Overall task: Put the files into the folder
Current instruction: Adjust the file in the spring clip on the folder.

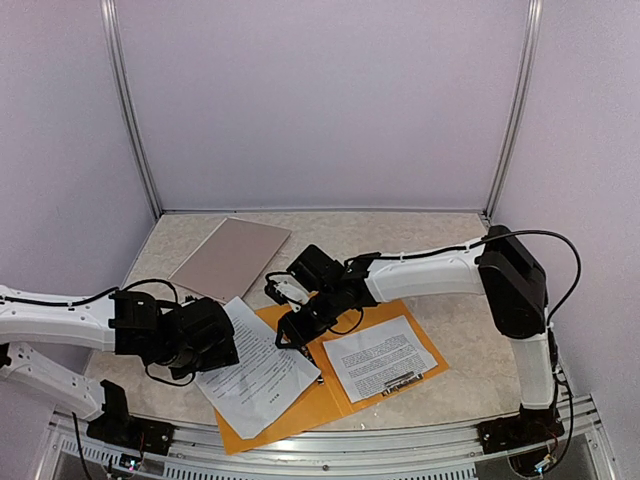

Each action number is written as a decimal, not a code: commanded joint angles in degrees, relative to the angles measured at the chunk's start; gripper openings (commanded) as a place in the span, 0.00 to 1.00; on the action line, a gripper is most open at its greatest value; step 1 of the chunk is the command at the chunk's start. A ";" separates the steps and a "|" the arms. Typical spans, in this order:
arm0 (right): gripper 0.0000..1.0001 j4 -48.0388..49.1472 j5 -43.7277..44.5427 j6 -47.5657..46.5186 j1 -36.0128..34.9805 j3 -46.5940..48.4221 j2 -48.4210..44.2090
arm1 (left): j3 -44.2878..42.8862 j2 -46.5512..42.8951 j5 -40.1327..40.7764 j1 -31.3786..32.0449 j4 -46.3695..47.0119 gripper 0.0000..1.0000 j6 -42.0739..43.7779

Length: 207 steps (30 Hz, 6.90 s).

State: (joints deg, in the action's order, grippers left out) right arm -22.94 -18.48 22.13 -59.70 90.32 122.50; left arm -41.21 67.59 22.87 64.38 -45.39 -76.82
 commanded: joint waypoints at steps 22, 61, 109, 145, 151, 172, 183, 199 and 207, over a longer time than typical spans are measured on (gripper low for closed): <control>0.10 1.59 -3.16 2.69 -0.38 -1.21 2.28 | 0.16 -0.97 0.65 0.31 -0.32 0.94 0.40; 0.00 15.24 15.30 19.05 -5.02 -27.34 -19.53 | -1.04 4.28 -2.89 -0.92 2.09 0.96 3.43; 0.18 8.92 11.07 17.61 -7.88 -23.96 -16.08 | 2.38 17.25 -13.66 -14.28 16.90 0.94 9.27; 0.26 1.07 13.71 12.52 -9.65 -17.26 -13.99 | -2.67 17.69 -12.15 -17.01 13.74 0.95 14.74; 0.23 3.13 11.16 12.46 -9.84 -19.45 -13.81 | -2.69 16.80 -12.00 -16.87 13.60 0.95 14.72; 0.18 -3.29 13.84 9.62 -11.95 -15.46 -9.08 | -3.63 17.31 -11.45 -16.18 13.53 0.94 14.85; 0.18 -2.47 14.64 10.18 -11.93 -14.64 -7.91 | -4.52 17.64 -10.84 -15.91 12.83 0.95 15.38; 0.17 -2.22 16.63 11.78 -11.69 -13.86 -7.09 | -5.21 17.40 -9.79 -15.95 12.20 0.97 16.30; 0.19 0.15 15.72 11.44 -11.81 -14.66 -8.78 | -5.64 17.05 -9.83 -15.95 12.25 0.97 16.96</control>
State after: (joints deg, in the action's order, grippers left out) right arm -24.32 -3.20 33.52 -71.24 75.40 114.21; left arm -45.50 85.23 12.29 48.31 -32.56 -60.97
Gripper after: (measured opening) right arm 0.179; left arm 0.969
